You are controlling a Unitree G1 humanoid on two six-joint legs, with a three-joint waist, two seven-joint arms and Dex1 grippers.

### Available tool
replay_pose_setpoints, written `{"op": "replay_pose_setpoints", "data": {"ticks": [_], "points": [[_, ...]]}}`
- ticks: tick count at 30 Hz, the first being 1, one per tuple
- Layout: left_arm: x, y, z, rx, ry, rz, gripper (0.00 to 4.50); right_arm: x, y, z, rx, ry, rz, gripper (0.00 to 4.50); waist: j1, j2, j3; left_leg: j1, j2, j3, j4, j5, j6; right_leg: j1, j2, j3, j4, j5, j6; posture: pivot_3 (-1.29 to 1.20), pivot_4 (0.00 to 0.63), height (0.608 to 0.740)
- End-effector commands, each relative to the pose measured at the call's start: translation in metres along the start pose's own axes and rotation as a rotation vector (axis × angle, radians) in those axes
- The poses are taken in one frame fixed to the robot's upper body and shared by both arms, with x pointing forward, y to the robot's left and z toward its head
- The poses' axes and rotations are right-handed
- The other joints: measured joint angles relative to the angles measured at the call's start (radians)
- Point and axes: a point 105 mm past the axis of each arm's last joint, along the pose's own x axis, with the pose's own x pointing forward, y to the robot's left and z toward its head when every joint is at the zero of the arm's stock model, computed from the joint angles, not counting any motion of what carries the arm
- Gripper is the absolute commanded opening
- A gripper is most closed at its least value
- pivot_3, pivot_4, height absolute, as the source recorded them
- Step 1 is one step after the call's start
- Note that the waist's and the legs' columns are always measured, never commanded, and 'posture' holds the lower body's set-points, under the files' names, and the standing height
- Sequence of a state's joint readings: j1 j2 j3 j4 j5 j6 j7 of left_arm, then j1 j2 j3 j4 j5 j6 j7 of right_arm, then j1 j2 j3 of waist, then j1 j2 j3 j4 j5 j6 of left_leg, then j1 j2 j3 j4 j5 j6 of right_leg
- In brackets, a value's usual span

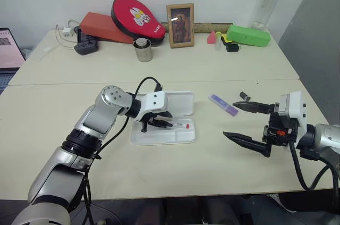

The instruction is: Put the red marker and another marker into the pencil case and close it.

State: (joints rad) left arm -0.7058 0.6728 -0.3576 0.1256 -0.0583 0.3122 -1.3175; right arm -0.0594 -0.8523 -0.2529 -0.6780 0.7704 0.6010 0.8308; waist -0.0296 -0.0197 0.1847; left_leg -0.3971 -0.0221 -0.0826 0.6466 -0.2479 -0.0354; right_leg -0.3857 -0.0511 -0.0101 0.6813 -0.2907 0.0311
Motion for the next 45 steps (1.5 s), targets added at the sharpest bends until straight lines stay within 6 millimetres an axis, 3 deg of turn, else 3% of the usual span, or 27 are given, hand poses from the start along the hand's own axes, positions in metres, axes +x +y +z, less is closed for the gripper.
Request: {"op": "replay_pose_setpoints", "data": {"ticks": [1, 6, 10, 14, 17, 21, 24, 29, 40, 45], "points": [[-0.011, 0.003, 0.008, 0.022, -0.012, 0.042, 2.59, 0.000, 0.001, 0.009, -0.029, -0.035, 0.017, 4.50, 0.000, 0.000, 0.000, 0.000, 0.000, 0.000, 0.000, 0.000, 0.000, 0.000, 0.000, 0.000, 0.000, 0.000, 0.000, 0.00, 0.150, 0.740], [-0.013, -0.002, 0.014, -0.010, -0.046, 0.040, 3.77, 0.001, 0.001, 0.010, -0.032, -0.037, 0.031, 4.50, 0.000, 0.000, 0.000, 0.000, 0.000, 0.000, 0.000, 0.000, 0.000, 0.000, 0.000, 0.000, 0.000, 0.000, 0.000, 0.00, 0.150, 0.740], [-0.013, -0.010, 0.018, -0.020, -0.057, 0.028, 4.45, 0.001, -0.001, 0.009, -0.022, -0.034, 0.031, 4.50, 0.000, 0.000, 0.000, 0.000, 0.000, 0.000, 0.000, 0.000, 0.000, 0.000, 0.000, 0.000, 0.000, 0.000, 0.000, 0.00, 0.150, 0.740], [-0.015, -0.021, 0.025, -0.043, -0.103, 0.008, 4.45, 0.004, -0.006, 0.004, 0.019, -0.014, 0.012, 4.50, -0.001, 0.000, 0.000, 0.000, 0.000, 0.000, 0.000, 0.000, 0.000, 0.000, 0.000, 0.000, 0.000, 0.000, 0.000, 0.00, 0.150, 0.740], [-0.017, -0.026, 0.031, -0.066, -0.156, 0.028, 4.45, 0.007, -0.024, -0.005, 0.068, 0.021, -0.066, 4.50, -0.001, 0.000, 0.000, 0.000, 0.000, 0.000, 0.000, 0.000, 0.000, 0.000, 0.000, 0.001, 0.001, 0.000, 0.000, 0.00, 0.150, 0.740], [-0.025, -0.025, 0.050, -0.085, -0.300, 0.099, 4.45, 0.010, -0.054, -0.034, 0.110, 0.141, -0.199, 4.50, -0.001, 0.000, 0.000, 0.001, 0.001, -0.001, 0.000, 0.000, 0.000, 0.000, 0.000, 0.001, 0.001, 0.000, 0.000, 0.00, 0.150, 0.740], [-0.030, -0.022, 0.077, -0.162, -0.505, 0.151, 4.45, 0.018, -0.086, -0.059, 0.156, 0.209, -0.304, 4.50, 0.001, 0.000, 0.000, 0.001, 0.000, 0.000, 0.001, 0.000, 0.000, 0.000, -0.001, 0.001, 0.001, 0.000, 0.000, 0.00, 0.150, 0.740], [-0.032, -0.015, 0.097, -0.176, -0.635, 0.240, 4.45, 0.032, -0.111, -0.087, 0.190, 0.295, -0.345, 4.50, -0.001, 0.000, 0.000, 0.001, 0.000, 0.001, 0.001, 0.000, 0.000, 0.000, -0.001, 0.001, 0.000, 0.000, 0.000, 0.00, 0.150, 0.740], [-0.029, -0.009, 0.095, -0.159, -0.607, 0.336, 4.45, 0.035, -0.115, -0.124, 0.211, 0.471, -0.327, 4.50, 0.001, 0.000, 0.000, 0.001, 0.000, 0.002, 0.001, 0.000, 0.000, 0.000, -0.001, 0.002, 0.000, 0.001, 0.000, 0.00, 0.150, 0.740], [-0.027, -0.011, 0.098, -0.158, -0.614, 0.320, 4.50, 0.033, -0.115, -0.127, 0.216, 0.488, -0.325, 3.57, 0.000, 0.000, 0.000, 0.001, 0.000, 0.001, 0.001, 0.000, 0.000, 0.000, -0.001, 0.002, 0.000, 0.001, 0.000, 0.00, 0.150, 0.740]]}}
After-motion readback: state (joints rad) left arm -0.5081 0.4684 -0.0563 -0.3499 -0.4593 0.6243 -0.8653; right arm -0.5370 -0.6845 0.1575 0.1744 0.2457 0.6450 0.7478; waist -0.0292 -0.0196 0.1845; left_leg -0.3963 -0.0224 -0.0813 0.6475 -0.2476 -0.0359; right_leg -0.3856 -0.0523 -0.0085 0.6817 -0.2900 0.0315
